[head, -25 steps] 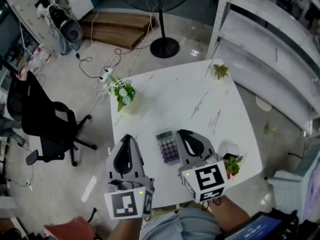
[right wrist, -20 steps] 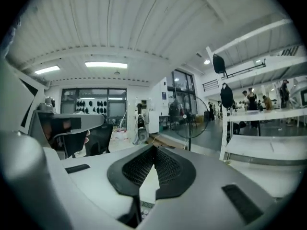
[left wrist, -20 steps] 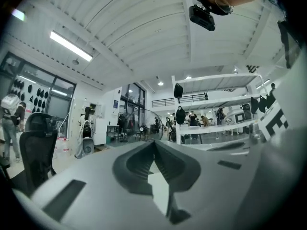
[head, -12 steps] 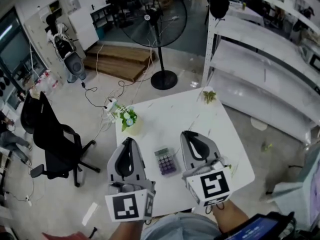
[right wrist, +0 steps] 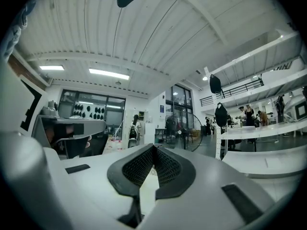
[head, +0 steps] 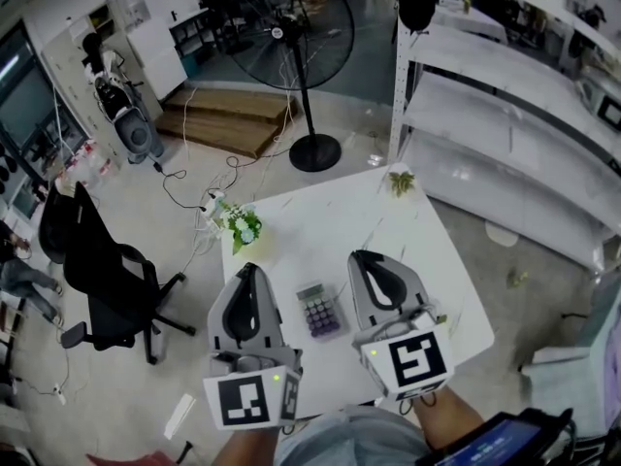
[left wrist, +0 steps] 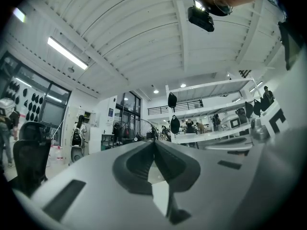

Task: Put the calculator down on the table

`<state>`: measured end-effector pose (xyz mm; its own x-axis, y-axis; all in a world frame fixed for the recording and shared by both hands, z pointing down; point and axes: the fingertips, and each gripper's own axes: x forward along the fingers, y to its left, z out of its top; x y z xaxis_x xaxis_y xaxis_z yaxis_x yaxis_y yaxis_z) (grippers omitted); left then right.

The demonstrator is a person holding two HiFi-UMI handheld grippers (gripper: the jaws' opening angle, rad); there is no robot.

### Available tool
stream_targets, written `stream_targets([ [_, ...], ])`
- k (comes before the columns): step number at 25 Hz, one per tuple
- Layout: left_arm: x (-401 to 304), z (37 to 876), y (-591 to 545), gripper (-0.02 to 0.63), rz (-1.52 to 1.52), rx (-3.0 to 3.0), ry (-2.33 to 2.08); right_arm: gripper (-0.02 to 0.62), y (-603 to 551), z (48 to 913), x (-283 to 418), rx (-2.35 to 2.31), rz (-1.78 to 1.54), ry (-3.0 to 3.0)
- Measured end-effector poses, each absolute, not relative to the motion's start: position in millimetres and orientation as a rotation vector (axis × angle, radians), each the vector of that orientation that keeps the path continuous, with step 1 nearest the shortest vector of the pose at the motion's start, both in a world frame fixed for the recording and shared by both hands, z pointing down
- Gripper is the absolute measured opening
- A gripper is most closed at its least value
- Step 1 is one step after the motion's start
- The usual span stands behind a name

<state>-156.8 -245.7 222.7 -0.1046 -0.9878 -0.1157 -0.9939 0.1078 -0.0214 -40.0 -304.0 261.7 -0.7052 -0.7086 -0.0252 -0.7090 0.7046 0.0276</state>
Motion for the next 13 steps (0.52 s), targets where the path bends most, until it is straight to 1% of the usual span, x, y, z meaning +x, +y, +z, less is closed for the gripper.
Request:
stream_targets([
  [13,-157.4,225.1,-247.8,0.008,0.088,-2.046,2.252,0.015,-304.0,263.5,-41.7,-1.209,0.056,2.886],
])
